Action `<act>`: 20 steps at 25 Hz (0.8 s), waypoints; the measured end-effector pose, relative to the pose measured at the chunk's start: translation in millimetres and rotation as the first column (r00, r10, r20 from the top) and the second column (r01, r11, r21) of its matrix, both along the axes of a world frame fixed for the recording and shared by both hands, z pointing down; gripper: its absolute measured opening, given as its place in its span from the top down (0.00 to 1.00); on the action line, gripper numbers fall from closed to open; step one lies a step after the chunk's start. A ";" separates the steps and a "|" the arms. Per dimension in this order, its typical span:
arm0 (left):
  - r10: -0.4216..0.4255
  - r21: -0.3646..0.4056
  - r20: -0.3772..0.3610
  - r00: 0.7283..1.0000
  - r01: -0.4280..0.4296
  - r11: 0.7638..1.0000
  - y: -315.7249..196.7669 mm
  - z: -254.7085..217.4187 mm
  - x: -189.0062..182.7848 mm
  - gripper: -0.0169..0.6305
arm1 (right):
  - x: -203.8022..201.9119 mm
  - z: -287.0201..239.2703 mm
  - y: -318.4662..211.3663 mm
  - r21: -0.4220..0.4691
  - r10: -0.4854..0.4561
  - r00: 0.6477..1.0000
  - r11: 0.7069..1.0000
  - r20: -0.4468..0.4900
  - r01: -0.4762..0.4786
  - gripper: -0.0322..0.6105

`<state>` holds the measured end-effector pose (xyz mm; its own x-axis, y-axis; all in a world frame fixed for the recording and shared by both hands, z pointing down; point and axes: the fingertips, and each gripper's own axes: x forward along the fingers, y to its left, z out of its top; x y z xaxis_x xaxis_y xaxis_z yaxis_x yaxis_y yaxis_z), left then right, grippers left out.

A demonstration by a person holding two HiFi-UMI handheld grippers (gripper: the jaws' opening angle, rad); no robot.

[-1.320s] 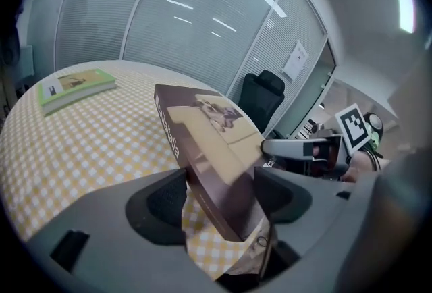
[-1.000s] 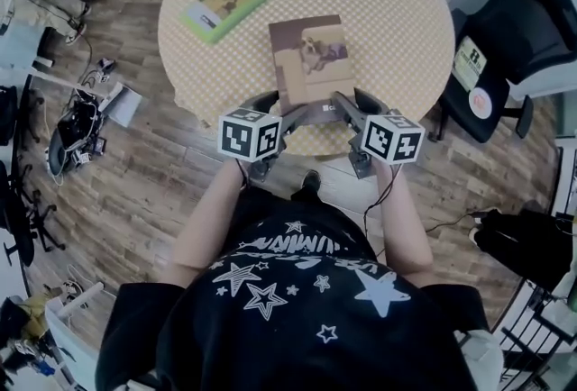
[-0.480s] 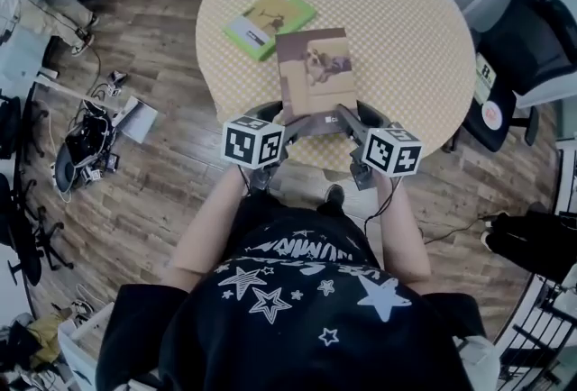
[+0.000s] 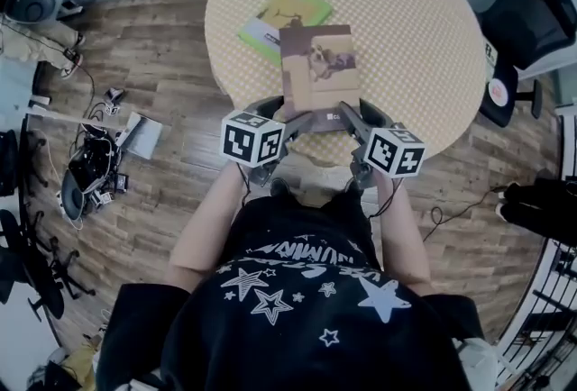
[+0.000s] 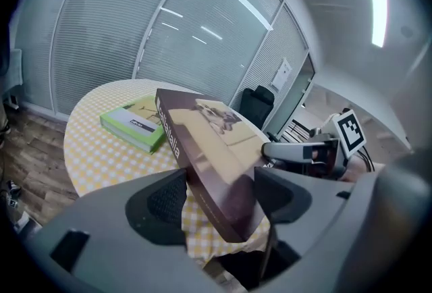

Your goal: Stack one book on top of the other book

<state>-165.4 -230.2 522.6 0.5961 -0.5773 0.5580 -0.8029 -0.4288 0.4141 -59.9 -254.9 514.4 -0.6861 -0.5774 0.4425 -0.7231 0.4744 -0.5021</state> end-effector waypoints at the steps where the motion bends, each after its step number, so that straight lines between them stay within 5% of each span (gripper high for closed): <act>1: 0.010 -0.003 -0.002 1.000 -0.010 1.000 0.2 0.4 -3.4 0.48 | -3.3 0.3 1.0 -0.004 0.009 1.000 1.000 -0.001 -0.009 0.64; 11: 0.051 -0.023 0.000 0.999 -0.051 0.998 -14.1 3.5 5.8 0.48 | 6.1 3.9 -8.5 -0.027 0.049 0.999 0.998 -0.012 -0.049 0.64; 20: -0.017 -0.029 0.059 0.998 0.018 0.999 -46.0 -3.7 13.9 0.48 | 13.3 2.7 -48.0 -0.019 -0.024 0.999 1.000 0.041 0.025 0.64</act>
<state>-151.5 -276.2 518.8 0.5518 -0.5703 0.6085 -0.8335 -0.4028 0.3783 -46.6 -302.9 517.1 -0.7176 -0.5520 0.4247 -0.6902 0.4817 -0.5401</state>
